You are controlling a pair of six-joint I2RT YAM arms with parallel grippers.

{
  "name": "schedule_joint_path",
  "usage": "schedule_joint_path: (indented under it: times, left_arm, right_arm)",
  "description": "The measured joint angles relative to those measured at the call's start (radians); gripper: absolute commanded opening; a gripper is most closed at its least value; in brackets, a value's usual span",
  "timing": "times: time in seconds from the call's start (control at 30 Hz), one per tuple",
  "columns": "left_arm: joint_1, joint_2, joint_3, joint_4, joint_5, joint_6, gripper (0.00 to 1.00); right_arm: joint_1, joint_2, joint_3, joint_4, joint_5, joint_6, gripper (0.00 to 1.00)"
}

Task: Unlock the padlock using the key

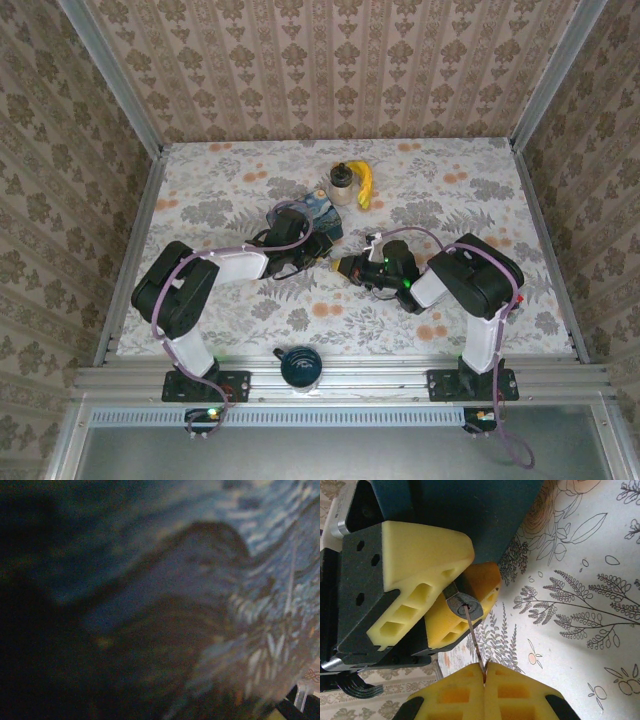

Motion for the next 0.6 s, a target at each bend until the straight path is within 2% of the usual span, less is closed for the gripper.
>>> schedule_joint_path:
  times: [0.6]
  left_arm:
    - [0.006, 0.000, -0.001, 0.006, 0.000, 0.000, 0.15]
  right_arm:
    - [-0.008, 0.000, 0.020, -0.029, -0.002, -0.002, 0.00]
